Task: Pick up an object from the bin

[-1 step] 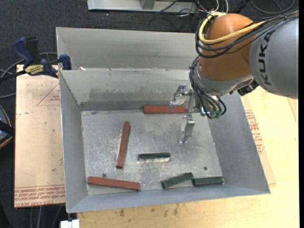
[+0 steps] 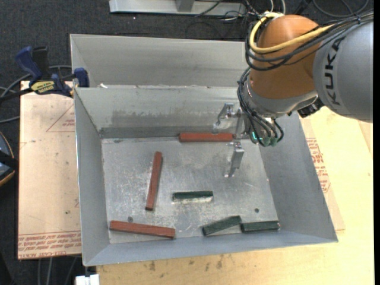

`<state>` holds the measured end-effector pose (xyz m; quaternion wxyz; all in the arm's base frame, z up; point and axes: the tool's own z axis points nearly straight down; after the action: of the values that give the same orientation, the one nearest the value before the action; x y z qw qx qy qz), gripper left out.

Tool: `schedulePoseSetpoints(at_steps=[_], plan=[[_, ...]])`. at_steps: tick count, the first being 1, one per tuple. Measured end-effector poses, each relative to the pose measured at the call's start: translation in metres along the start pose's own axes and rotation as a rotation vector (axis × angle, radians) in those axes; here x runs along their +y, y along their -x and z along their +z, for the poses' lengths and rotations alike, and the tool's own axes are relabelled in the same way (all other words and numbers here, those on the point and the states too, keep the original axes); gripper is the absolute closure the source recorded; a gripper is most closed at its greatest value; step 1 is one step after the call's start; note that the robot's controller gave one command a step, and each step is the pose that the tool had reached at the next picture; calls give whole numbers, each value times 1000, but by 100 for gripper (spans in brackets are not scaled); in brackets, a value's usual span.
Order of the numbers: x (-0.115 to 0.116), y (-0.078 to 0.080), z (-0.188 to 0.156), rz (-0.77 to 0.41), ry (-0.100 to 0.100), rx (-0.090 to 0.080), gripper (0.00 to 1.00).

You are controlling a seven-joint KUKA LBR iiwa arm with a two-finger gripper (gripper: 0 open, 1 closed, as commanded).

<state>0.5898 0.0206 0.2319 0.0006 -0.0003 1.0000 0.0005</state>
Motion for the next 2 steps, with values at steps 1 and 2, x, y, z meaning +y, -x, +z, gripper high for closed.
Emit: schedulePoseSetpoints(at_steps=[1,2], plan=[[18,-36,50,-51,0,-4,0],[24,-44,110,-168,0,-2,0]])
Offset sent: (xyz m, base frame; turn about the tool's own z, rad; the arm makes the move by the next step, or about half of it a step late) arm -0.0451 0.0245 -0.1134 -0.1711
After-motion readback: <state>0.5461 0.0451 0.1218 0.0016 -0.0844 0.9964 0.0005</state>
